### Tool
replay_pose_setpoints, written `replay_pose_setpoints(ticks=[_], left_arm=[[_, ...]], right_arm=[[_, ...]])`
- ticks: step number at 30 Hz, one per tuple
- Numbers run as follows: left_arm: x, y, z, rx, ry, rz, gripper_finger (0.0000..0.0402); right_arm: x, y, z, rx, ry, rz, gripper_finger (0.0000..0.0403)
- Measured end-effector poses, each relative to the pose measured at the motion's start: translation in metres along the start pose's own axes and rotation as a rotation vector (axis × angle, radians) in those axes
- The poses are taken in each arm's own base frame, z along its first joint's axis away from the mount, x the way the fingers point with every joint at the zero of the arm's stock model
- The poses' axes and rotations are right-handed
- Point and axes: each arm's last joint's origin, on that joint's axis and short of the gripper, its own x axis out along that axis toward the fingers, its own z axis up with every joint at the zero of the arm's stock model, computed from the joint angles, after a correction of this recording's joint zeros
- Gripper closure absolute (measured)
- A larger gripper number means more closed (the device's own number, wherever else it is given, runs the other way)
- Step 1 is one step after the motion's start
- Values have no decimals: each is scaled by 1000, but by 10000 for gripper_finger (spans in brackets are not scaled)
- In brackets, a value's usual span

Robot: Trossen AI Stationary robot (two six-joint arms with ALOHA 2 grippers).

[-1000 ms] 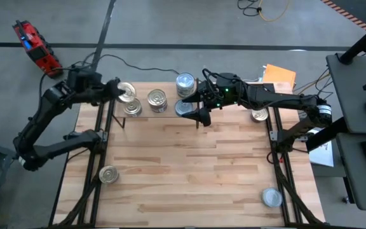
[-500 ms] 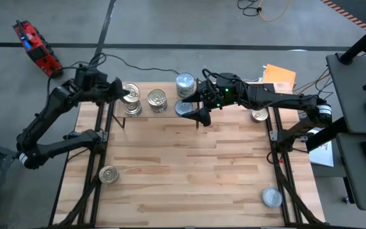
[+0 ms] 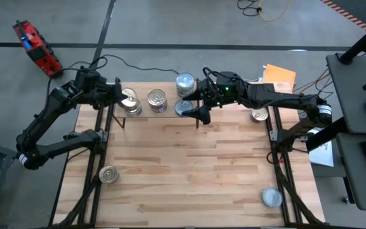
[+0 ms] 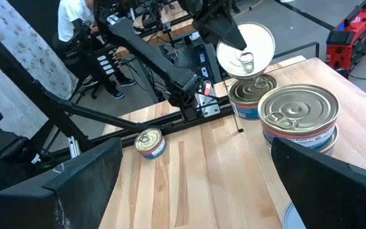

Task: Stack canned seafood by type on shelf
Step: Stack the blue and pink tuna can on top of the blue and pink tuna can on the shelf

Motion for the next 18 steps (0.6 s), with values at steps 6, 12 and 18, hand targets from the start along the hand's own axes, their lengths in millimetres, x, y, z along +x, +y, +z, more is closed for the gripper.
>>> replay_pose_setpoints(ticks=[6, 12, 18], left_arm=[[7, 2, 1, -28, -5, 21, 234], [13, 3, 2, -43, -5, 22, 235], [15, 4, 1, -41, 0, 22, 234]], right_arm=[[-1, -2, 0, 3, -2, -5, 9], [-1, -2, 1, 4, -3, -6, 9], [-1, -3, 1, 5, -10, -31, 9]])
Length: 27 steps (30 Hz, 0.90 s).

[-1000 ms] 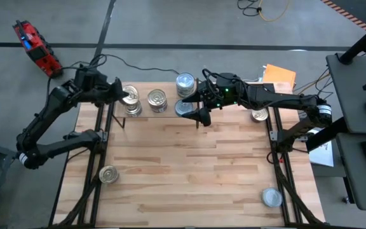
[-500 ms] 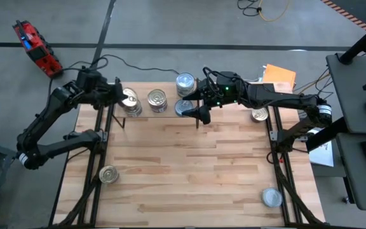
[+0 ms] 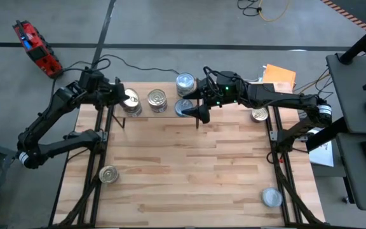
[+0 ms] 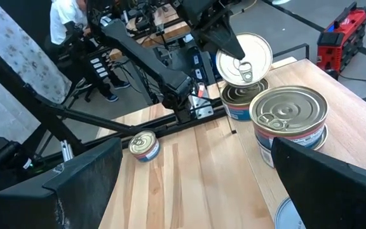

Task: Stack canned seafood by type on shelf
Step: Stack the blue and pink tuna can on top of the blue and pink tuna can on the shelf

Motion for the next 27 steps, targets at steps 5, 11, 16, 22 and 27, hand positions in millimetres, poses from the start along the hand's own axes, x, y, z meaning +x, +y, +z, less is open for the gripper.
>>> replay_pose_setpoints(ticks=[5, 11, 16, 22, 27], left_arm=[[0, 0, 0, 10, 3, -3, 235], [1, 1, -3, 30, 43, -13, 234], [1, 2, -3, 33, 49, -2, 234], [2, 2, -3, 34, 50, 0, 234], [3, 3, -4, 40, 54, 3, 235]], right_arm=[[-1, -2, 1, 1, -2, -5, 9], [-1, -2, 1, 1, -3, -6, 9], [-1, -2, 1, 4, -3, -6, 9], [-1, -2, 1, 4, -3, -6, 9], [-1, -2, 1, 4, -3, -6, 9]])
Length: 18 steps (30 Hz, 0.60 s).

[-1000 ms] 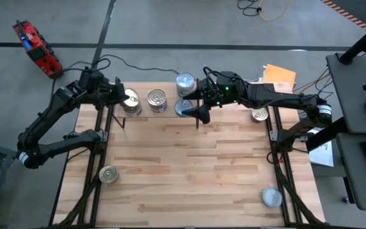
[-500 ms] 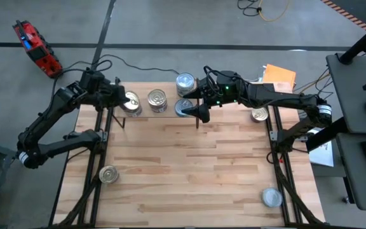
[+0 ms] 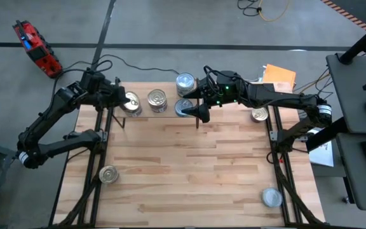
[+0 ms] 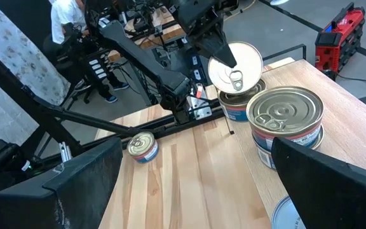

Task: Stack canned seafood by type on shelf
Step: Stack the blue and pink tuna can on top of the blue and pink tuna can on the shelf

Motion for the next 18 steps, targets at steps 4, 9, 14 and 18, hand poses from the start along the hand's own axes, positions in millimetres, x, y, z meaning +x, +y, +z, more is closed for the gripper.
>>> replay_pose_setpoints(ticks=[4, 9, 14, 18], left_arm=[[0, 0, 0, 9, 0, 0, 218], [0, 0, 0, 9, -2, 1, 213], [0, 0, 0, 25, -2, 1, 221], [0, 0, 0, 35, -4, 3, 221]], right_arm=[[0, 0, 0, 0, 0, 0, 9], [0, 0, 0, 0, -1, 0, 9], [0, 0, 0, -1, -2, 1, 9], [0, 0, 0, -1, -3, 1, 9]])
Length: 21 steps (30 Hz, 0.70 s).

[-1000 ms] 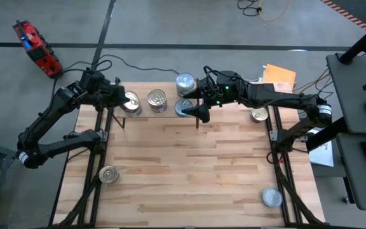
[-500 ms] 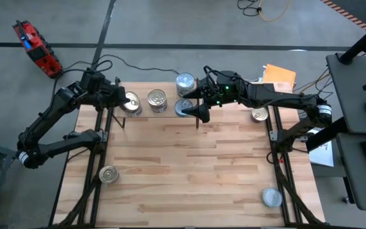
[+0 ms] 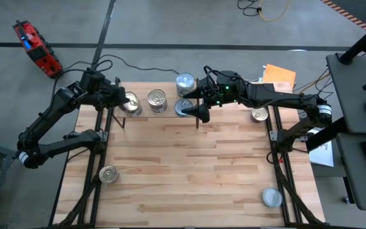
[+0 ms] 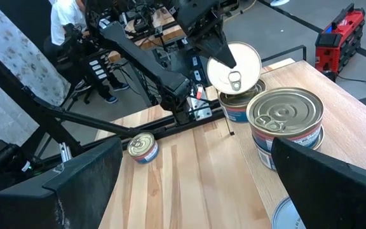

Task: Stack canned seafood by type on shelf
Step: Stack the blue and pink tuna can on top of the blue and pink tuna can on the shelf

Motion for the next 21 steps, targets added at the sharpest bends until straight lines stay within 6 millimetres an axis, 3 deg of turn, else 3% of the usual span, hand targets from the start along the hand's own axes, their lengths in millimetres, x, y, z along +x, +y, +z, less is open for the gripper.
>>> replay_pose_setpoints(ticks=[21], left_arm=[[0, 1, 0, -2, -19, 30, 165]], right_arm=[[-1, -2, 1, 0, -6, -5, 9]])
